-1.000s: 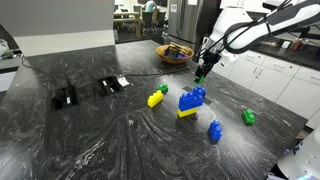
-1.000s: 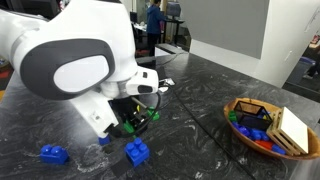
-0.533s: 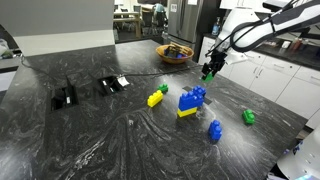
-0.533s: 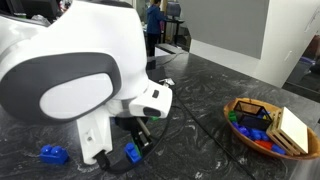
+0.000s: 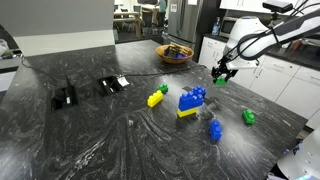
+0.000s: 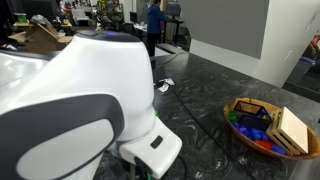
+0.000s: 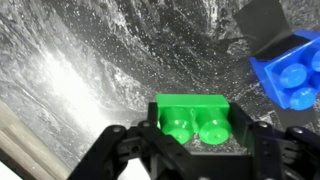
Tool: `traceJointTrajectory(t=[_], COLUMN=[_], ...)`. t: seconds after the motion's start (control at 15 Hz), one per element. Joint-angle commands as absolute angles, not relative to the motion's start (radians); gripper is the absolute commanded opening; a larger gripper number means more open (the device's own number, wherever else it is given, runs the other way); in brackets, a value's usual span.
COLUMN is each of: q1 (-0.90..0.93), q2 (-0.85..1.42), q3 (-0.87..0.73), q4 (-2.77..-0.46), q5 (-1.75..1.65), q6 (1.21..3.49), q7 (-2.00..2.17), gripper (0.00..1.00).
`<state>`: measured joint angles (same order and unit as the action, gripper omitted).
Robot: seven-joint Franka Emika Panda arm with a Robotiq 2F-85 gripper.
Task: Remove the green block from the blue one and put it on the table, move the building block tower slightly to the right, and then move the blue block backwards
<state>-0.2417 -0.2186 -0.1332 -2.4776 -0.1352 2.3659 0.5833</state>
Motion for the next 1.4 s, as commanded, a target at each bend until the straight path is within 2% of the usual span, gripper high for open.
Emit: traceJointTrajectory(t=[0.0,0.6,0.67,0.73,0.93,1.33], q1=[-0.264,-0.23,-0.229,-0.225,-0.217,-0.217], q2=[-0.233,-0.192,-0.191,-0.193,-0.198,-0.25], q3=[-0.099,-0.074,-0.075,-0.079,-0.085,-0.082], q4=[-2.518,-2.563,-2.565,-2.569,-2.573,-2.565], q5=[-0.177,-0.165,-0.161,-0.148,-0.115,-0.1], q6=[2.363,2.357,2.363,2.368,2.378,2.359], q7=[0.747,0.921,0.921,0.905,0.873,0.838], gripper=[0.45,0.45,0.62,0.92,1.0,1.0])
